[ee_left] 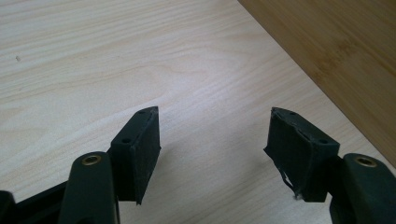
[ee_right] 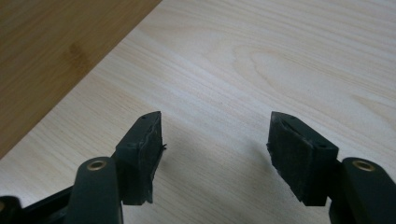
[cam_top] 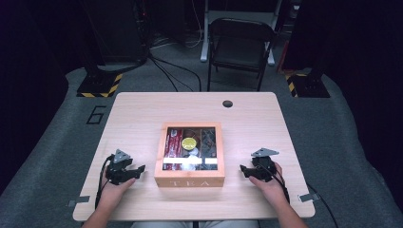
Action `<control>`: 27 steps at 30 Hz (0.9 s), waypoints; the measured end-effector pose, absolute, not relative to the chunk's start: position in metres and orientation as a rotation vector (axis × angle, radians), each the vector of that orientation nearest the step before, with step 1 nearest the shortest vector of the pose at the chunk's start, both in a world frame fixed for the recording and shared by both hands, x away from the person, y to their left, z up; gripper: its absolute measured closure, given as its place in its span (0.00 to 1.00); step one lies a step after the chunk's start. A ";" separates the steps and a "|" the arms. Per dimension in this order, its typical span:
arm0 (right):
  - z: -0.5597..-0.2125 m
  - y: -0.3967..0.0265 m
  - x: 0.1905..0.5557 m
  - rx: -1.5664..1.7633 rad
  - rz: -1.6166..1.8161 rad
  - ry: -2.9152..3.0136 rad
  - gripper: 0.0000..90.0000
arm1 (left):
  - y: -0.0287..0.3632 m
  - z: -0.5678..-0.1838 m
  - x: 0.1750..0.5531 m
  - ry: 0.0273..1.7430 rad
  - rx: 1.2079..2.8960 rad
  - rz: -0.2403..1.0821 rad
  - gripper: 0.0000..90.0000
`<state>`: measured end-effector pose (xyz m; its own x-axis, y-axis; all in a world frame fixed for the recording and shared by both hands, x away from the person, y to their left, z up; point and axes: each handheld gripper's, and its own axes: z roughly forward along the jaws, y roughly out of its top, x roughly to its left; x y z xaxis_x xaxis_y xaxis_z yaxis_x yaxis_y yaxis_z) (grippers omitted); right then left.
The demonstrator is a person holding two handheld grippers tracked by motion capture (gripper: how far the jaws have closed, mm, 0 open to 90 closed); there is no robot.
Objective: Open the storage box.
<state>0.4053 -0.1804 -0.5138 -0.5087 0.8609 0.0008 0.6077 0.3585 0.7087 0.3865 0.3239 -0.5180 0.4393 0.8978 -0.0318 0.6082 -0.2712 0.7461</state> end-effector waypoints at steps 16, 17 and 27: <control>-0.505 -0.184 0.400 1.324 1.039 2.213 0.40 | 0.320 -0.505 0.378 1.232 1.981 0.526 0.40; -0.504 -0.183 0.399 1.313 1.032 2.218 0.40 | 0.320 -0.504 0.377 1.237 1.978 0.514 0.40; -0.499 -0.174 0.392 1.215 1.022 2.229 0.40 | 0.319 -0.497 0.373 1.234 1.970 0.503 0.41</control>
<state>0.3925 -0.1739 -0.4988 -0.5410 0.8410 -0.0025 0.5469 0.3541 0.7586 0.3729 0.3191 -0.4975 0.4593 0.8864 -0.0569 0.5938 -0.2588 0.7618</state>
